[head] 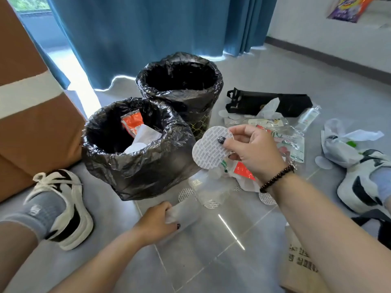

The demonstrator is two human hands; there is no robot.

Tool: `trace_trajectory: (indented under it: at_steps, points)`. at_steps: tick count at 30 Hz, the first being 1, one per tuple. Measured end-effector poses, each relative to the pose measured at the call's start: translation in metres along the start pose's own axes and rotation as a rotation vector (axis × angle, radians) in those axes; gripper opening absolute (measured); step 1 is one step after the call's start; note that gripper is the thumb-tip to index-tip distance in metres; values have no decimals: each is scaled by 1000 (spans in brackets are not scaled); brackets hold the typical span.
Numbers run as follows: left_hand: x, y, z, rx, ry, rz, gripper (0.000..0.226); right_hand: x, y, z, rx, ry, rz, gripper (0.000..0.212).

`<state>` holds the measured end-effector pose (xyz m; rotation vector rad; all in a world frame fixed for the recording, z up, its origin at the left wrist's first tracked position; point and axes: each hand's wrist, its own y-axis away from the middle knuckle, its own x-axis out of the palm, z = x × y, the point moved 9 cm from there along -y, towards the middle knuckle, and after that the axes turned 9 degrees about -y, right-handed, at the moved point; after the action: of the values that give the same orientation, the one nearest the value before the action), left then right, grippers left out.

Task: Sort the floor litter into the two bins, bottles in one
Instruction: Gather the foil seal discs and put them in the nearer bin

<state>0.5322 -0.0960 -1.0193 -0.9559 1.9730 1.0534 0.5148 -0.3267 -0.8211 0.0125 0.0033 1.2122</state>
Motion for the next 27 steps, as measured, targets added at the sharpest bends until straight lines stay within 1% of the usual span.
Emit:
trace_trajectory:
  at_steps: [3,6,7,10,12,14,16,19,21,23,26,27]
  points:
    - [-8,6,-10,16,70,15,34,28,-10,20,-29,-80,-51,14]
    - [-10,9,-19,39,151,57,41,75,-27,23,49,-108,-41,11]
    - [-10,10,-22,50,162,72,43,90,-32,26,44,-73,-44,9]
    - [-15,9,-28,85,179,70,41,121,-45,41,-75,169,-68,19]
    - [-22,9,-33,111,216,41,31,133,-49,44,-108,274,-55,16]
    - [-29,10,-43,148,256,6,25,136,-52,39,-106,302,-43,10]
    - [-35,13,-57,218,296,-13,24,130,-54,30,-81,272,-54,6]
    - [-48,17,-76,315,324,-41,21,103,-54,20,-51,190,-111,8]
    - [-58,18,-83,323,317,-59,32,77,-54,18,-42,151,-133,12]
    - [-65,21,-91,332,259,-72,35,42,-53,12,1,112,-159,13]
    - [-85,31,-112,379,111,-154,38,-16,-49,-7,104,61,-221,13]
    - [-94,35,-120,394,87,-172,36,-32,-45,-16,144,51,-246,13]
